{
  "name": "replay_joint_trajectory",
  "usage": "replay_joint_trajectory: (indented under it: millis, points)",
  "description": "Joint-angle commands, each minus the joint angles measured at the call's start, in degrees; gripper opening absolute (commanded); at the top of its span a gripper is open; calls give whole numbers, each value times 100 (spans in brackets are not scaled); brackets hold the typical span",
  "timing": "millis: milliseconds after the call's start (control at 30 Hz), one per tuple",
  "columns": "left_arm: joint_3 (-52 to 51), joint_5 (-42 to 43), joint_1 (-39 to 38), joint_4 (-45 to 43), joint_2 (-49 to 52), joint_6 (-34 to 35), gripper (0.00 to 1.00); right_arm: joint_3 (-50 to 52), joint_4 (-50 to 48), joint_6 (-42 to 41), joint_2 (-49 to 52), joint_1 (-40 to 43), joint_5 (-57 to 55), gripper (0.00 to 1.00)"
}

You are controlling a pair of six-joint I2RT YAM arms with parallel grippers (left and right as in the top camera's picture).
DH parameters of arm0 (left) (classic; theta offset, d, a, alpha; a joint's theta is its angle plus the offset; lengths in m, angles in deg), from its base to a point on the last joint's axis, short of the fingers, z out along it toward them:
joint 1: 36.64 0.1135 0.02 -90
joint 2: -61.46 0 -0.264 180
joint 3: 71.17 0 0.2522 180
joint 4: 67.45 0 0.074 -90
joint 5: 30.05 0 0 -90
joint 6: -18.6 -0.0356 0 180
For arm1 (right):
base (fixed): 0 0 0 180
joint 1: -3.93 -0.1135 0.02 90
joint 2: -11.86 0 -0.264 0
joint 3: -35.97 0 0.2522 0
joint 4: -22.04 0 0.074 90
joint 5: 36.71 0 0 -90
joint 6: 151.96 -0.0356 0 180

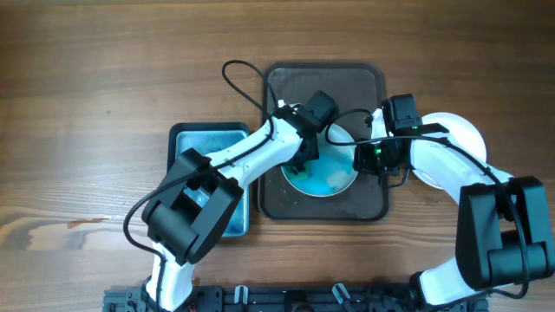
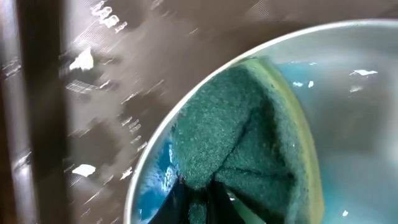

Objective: Clean dirty plates on tray and stack at the side
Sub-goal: 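Scrub the blue-marked plate with the sponge held in the left gripper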

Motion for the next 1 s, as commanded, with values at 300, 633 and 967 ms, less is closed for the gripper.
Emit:
replay_joint_trajectory:
  millis: [300, 633, 967]
  points:
    - [-142, 3556, -417, -1620, 564, 20, 4, 22, 74, -28, 166, 63, -472, 4]
    - [-140, 1716, -310, -278, 562, -258, 4, 22, 83, -26, 166, 63, -470, 4]
    - [-140, -1499, 4, 953, 319, 192, 4, 22, 79, -26, 166, 63, -470, 4]
